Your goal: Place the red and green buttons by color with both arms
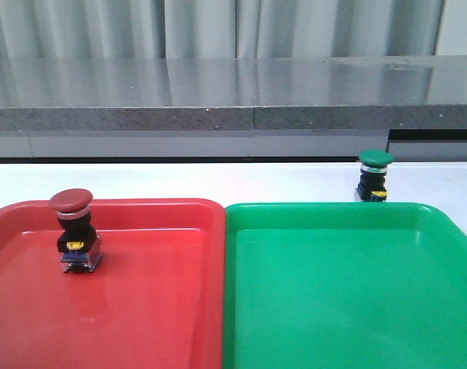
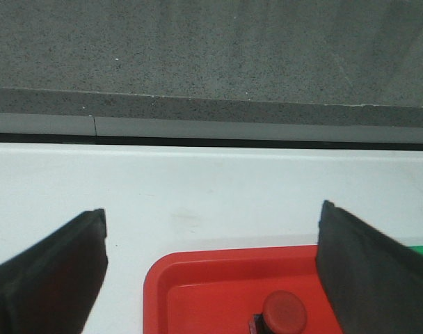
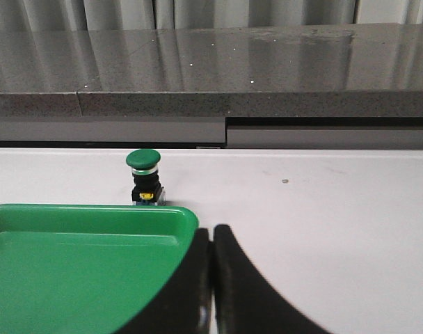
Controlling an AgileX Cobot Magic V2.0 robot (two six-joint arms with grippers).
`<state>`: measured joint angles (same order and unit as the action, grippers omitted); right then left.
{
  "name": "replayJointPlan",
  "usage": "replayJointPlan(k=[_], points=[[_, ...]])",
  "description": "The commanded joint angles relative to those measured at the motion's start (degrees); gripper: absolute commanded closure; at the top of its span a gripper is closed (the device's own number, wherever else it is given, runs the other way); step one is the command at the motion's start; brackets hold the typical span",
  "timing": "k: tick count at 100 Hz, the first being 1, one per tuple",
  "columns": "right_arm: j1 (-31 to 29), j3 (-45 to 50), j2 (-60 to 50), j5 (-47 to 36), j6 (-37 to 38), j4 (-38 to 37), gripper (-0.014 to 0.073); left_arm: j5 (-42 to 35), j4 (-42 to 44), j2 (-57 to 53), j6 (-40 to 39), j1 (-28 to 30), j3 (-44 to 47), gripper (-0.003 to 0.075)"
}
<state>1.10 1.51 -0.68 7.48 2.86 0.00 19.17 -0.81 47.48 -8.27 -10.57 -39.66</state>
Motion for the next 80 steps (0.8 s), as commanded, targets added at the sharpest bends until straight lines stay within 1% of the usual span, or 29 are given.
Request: replayJointPlan(k=[1,32,37,44,51,58,80], points=[[-0.4,-0.8,-1.1,-4.9,-0.2,-0.4,0.0703,-3.3,0.2,-5.2,-0.5,0.2,1.3,0.0132],[-0.4,-0.8,-1.1,-4.9,-0.2,-0.4,0.0703,-3.2,0.2,-19.8,-0.5,0.2,10.7,0.0136],[-0.4,-0.8,-1.1,-4.9,-0.2,-0.4,0.0703,-3.2,0.2,-21.3,-0.5,0.2,11.3,0.0147],[-0.4,-0.8,-1.1,-4.9,-0.2,-0.4,0.0703,-3.2,0.2,-22.9,-0.5,0.2,12.1,0.0185],[-0.4,-0.8,-1.1,-4.9,-0.2,-0.4,0.0703,-3.0,0.2,-23.7,-0.5,0.2,12.3,0.0255],[-0.4,-0.8,-1.1,-4.9,-0.2,-0.4,0.0703,-2.9,0.2,-23.9,-0.5,0.2,12.3,0.0353],[-0.4,-0.8,-1.1,-4.9,-0.2,-0.4,0.0703,-3.0,1.1,-23.9,-0.5,0.2,12.3,0.0717]])
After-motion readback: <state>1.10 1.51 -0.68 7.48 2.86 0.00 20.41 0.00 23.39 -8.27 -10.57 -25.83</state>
